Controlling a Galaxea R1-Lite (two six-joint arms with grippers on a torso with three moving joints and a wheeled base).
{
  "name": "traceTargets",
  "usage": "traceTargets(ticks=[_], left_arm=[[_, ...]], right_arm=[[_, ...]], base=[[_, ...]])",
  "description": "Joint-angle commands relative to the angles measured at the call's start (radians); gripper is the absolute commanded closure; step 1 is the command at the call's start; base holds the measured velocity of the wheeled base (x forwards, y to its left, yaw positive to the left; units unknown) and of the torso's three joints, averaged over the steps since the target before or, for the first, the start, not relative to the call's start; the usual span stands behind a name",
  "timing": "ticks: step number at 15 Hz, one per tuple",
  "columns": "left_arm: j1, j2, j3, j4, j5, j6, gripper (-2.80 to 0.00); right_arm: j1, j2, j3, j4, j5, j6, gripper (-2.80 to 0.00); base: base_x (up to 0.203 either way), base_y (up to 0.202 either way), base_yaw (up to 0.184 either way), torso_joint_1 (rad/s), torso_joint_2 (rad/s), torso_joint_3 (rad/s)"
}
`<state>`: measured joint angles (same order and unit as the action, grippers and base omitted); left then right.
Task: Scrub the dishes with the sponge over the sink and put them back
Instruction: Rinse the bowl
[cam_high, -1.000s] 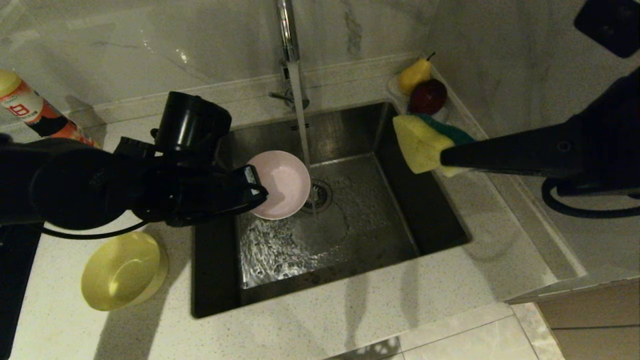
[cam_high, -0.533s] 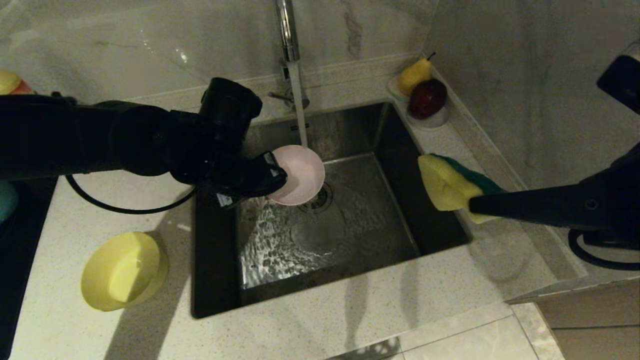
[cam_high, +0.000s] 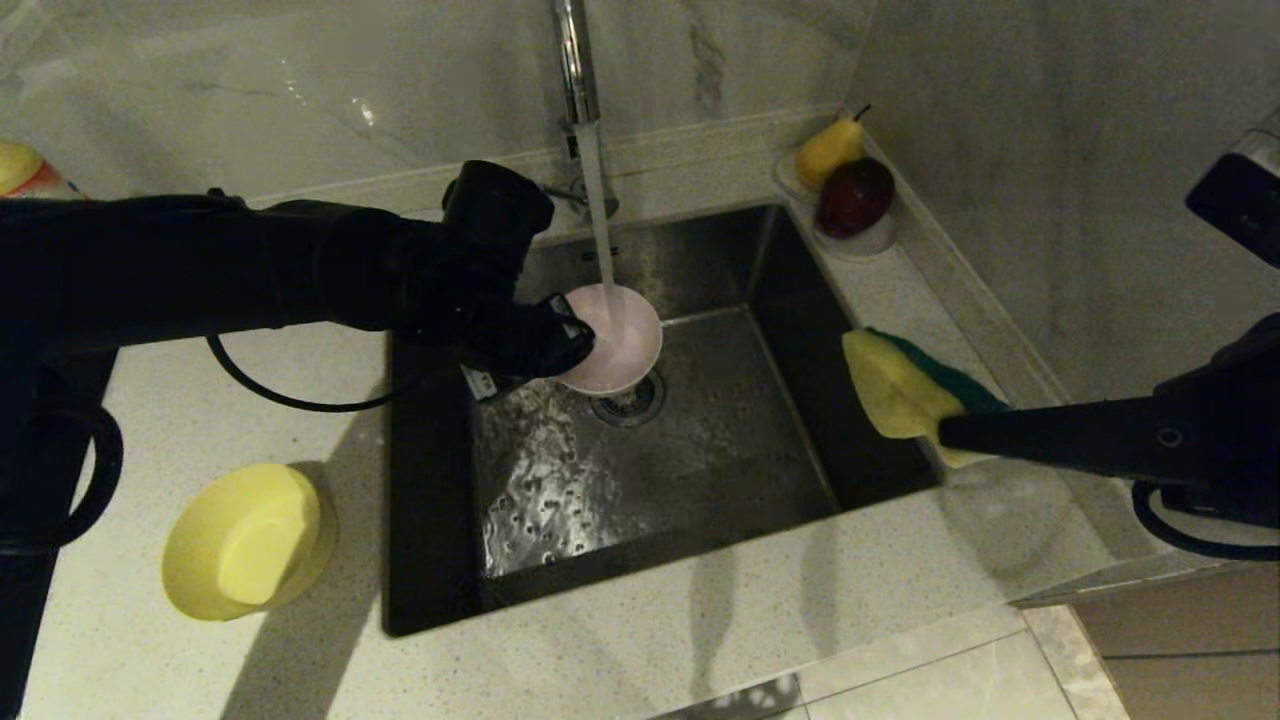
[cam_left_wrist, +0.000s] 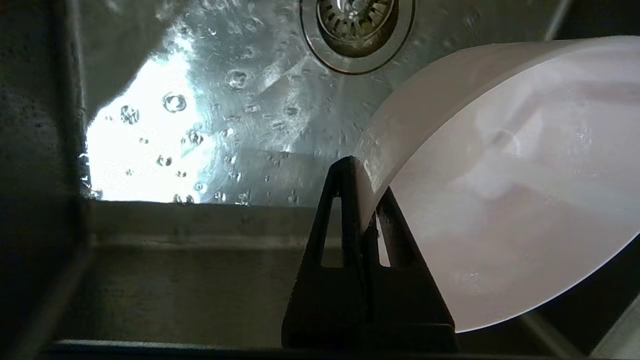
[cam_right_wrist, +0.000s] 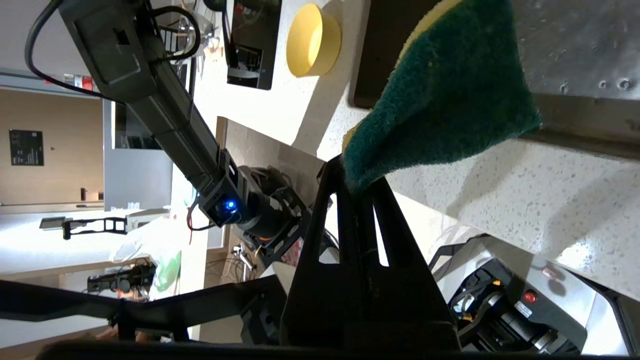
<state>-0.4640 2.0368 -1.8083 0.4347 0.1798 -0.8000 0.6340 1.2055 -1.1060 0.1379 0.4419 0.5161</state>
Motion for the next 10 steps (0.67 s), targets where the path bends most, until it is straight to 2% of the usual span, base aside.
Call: traceTargets(ticks=[1,10], left_arm=[[-0.001,0.005,-0.005,0.003,-0.002,-0.007,0.0],[-0.001,-0.012,0.007,0.035,-0.002,-0.021,0.0]], right_arm=[[-0.001,0.003,0.003,-0.001,0.003,0.002,0.0],[-0.002,-0.015,0.011,-0.001,0.003,0.001,0.0]], base=[[0.0,0.0,0.0,0.0,0.0,0.0],[0.0,0.0,0.0,0.0,0.0,0.0]])
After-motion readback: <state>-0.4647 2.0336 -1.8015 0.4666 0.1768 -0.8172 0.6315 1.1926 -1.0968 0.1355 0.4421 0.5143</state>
